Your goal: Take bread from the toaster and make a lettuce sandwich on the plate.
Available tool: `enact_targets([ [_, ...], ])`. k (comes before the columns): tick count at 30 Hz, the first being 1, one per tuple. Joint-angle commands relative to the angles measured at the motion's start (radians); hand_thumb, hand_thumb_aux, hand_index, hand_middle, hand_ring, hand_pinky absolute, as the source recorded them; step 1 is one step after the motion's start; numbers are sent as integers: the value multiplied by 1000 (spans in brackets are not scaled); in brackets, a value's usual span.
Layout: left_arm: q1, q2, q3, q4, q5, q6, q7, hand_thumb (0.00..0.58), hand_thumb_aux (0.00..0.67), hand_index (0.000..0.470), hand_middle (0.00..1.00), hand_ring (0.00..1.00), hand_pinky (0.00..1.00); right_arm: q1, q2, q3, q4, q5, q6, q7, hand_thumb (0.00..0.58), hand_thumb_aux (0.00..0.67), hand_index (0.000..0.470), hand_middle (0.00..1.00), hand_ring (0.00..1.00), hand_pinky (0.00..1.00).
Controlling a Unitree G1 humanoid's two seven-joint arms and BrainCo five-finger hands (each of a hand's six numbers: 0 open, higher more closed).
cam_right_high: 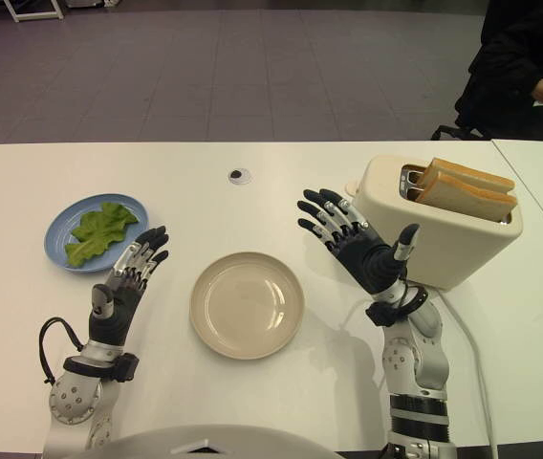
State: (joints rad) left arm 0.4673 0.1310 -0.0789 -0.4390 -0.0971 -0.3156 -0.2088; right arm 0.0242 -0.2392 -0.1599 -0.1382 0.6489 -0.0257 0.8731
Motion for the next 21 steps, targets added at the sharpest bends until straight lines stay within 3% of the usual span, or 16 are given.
enact_targets([
  [1,2,4,-1,-2,19,2,3,0,0,0,0,0,0,0,-8,3,6,-3,4,2,0,0,0,0,0,0],
  [16,3,5,-11,-1,34,0,-3,0,0,0,0,0,0,8,-18,20,13,-27,3,0,0,0,0,0,0,0],
  [21,-5,5,-14,3,43,3,-1,0,0,0,0,0,0,29,-48,-7,-127,-18,-68,41,0,0,0,0,0,0],
])
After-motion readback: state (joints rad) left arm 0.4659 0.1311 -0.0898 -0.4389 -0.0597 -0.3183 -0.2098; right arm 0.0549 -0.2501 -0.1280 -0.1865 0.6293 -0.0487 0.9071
